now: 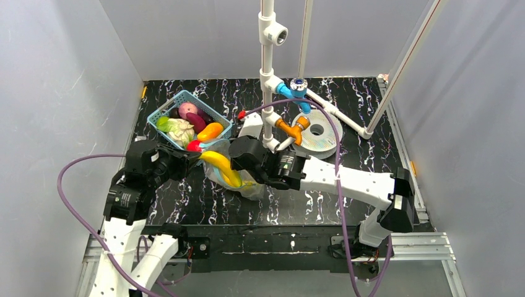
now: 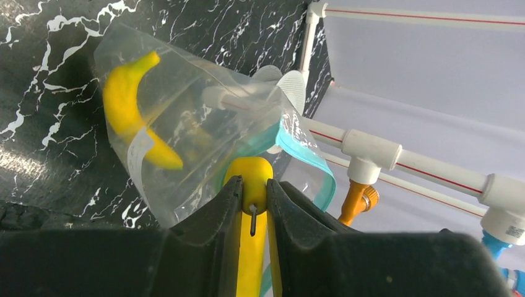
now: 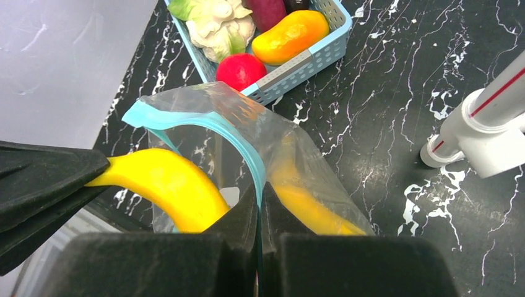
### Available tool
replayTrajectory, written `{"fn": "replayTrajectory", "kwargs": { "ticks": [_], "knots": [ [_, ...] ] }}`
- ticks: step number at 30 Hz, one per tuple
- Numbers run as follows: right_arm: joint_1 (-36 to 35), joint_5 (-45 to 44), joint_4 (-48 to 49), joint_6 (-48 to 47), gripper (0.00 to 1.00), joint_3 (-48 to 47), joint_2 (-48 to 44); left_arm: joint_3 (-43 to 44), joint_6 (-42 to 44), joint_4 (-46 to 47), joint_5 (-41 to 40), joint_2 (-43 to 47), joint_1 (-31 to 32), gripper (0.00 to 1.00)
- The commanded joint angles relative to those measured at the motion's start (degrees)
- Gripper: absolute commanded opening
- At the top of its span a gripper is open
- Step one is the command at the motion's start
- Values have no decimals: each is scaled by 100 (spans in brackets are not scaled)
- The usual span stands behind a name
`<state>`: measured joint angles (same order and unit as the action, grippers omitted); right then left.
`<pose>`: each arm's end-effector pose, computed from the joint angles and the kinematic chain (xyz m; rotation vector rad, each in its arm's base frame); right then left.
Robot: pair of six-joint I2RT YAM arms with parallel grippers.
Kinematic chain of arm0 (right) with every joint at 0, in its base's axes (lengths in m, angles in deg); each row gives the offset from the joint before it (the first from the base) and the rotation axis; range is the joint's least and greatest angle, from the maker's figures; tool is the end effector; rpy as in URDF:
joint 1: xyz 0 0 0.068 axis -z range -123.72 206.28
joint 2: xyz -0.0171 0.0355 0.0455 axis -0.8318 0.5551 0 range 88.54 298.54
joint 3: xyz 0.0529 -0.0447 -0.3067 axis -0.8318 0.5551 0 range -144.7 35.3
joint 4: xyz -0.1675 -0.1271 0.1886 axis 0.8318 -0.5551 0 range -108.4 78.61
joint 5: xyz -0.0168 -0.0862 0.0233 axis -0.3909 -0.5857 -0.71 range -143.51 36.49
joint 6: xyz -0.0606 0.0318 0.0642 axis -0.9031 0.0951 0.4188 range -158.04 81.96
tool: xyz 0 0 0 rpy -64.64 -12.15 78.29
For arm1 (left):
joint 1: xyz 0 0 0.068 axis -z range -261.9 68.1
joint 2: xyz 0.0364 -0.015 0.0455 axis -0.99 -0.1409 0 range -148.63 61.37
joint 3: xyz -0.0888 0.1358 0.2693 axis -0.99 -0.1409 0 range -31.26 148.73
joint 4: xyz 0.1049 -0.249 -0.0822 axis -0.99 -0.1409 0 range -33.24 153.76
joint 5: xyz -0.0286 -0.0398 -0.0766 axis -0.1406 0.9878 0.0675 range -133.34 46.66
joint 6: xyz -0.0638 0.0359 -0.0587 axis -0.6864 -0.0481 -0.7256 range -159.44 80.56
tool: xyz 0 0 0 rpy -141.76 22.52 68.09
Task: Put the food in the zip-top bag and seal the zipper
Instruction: Place the fake fruit in the zipper food storage bag.
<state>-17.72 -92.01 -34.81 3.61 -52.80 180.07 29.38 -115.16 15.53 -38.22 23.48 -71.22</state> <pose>0.1674 0.3928 0.4008 -0.1411 1.9835 0.6500 0.1402 -0.0341 0.3925 -1.1173 1.8668 -1.0106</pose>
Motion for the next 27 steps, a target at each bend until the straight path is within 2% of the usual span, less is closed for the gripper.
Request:
{"fn": "replayTrajectory", "kwargs": {
  "ticks": [1, 6, 14, 16, 18, 21, 24, 27],
  "knots": [
    [-27, -262, 349, -495, 1, -262, 273, -125, 91, -39, 348, -363, 159, 0],
    [-27, -267, 435, -802, 1, -333, 438, 96, 574, -12, -11, -613, 619, 0],
    [-32, -263, 565, -864, 1, -163, 339, -220, 133, 288, -425, -719, 1425, 16],
    [-35, -249, 558, -827, 1, -116, 280, -319, 64, 377, -427, -673, 1453, 22],
    [-15, -178, 566, -743, 1, -13, 207, -372, 80, 453, -636, -567, 1456, 39],
    [6, -107, 554, -647, 1, 143, 96, -334, 239, 462, -694, -420, 1455, 54],
    [54, 16, 504, -574, 1, 265, -18, -274, 472, 444, -738, -233, 1454, 64],
    [93, 104, 478, -581, 1, 402, -153, -120, 769, 424, -723, -83, 1456, 67]
  ]
}}
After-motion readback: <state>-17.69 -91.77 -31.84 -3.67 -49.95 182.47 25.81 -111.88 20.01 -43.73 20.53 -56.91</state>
